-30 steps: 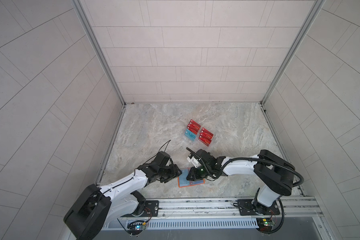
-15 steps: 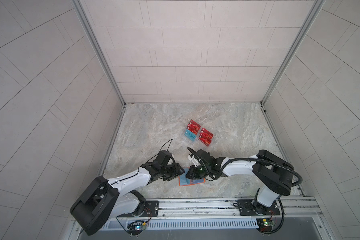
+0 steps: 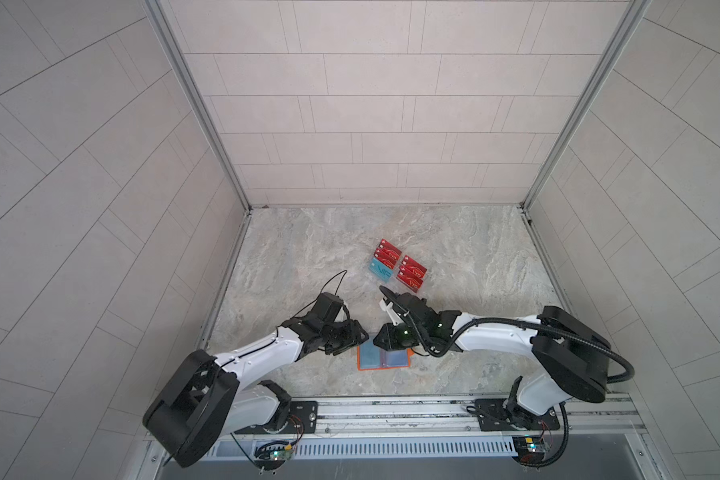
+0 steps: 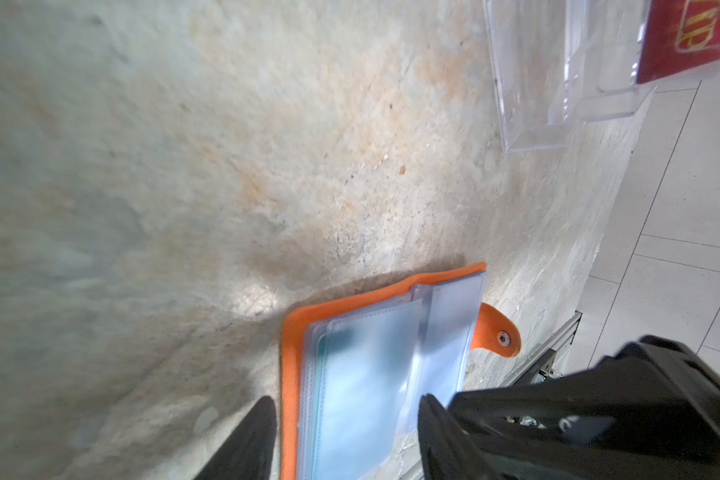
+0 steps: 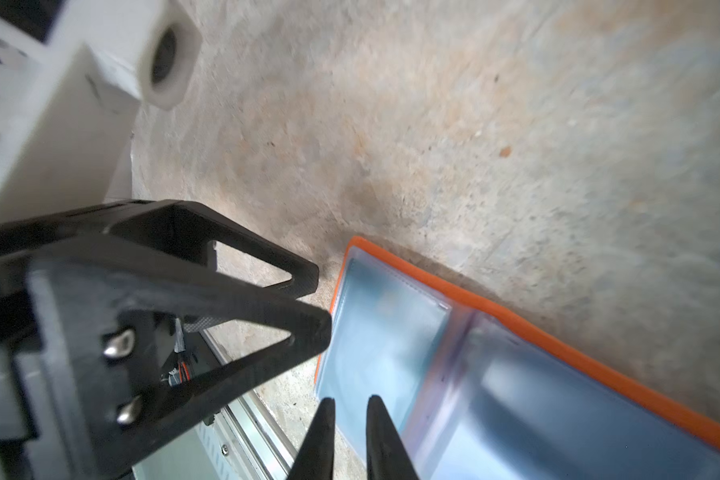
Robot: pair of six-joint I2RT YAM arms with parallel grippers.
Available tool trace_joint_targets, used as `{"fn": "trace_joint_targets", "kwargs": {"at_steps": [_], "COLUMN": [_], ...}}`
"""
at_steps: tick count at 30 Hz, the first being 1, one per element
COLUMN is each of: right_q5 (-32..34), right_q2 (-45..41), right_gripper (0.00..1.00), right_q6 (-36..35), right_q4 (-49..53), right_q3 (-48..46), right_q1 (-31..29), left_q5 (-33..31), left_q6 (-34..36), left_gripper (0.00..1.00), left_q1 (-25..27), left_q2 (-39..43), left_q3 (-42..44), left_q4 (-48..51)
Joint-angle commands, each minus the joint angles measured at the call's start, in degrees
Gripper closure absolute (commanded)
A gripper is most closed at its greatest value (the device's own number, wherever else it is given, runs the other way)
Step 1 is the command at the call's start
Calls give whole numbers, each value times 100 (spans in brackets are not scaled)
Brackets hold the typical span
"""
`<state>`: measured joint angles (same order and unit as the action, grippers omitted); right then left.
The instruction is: Put the credit cards into the card holder
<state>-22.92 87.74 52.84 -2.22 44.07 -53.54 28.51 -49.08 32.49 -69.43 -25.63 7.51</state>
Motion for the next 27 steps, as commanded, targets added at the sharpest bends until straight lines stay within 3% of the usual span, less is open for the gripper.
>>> {"fn": "trace_joint_targets", "kwargs": {"at_steps": [1, 5, 7, 10, 13, 19, 23, 27], "right_q5": [720, 1080, 1082, 1086, 1296, 1411, 1413, 1266], "right_q2": [-466, -582, -591, -511, -338, 241, 885, 1631], "right_gripper": [81, 80, 75, 66, 47, 36, 37, 48], "right_q6": [-383, -1050, -1364, -1966, -2561, -3240, -3648, -4020], "right_q4": [705, 1714, 2010, 2584, 3197, 3825, 4300, 4619], "right_q3": [276, 723, 962, 1509, 2208, 3426, 4294, 5125], "right_q1": [28, 216, 405, 747, 1042, 1511, 1673, 1699], "left_q5": [-243, -921, -1531, -2208, -2553, -3175, -3550, -3333], "left_q6": [395, 664, 728, 646, 443, 594, 881, 1160], "left_gripper": [41, 37, 25, 13, 0, 0, 0, 0], "left_q1": [-65, -63, -63, -89, -115, -132, -131, -137], "left_q2": [31, 360, 677, 1304, 1853, 2116, 2258, 2425], "left_q3": [-311, -482, -529, -369, -94, -224, -255, -177], "left_q4": [500, 1077, 1466, 1736, 1632, 2097, 2252, 1940]}}
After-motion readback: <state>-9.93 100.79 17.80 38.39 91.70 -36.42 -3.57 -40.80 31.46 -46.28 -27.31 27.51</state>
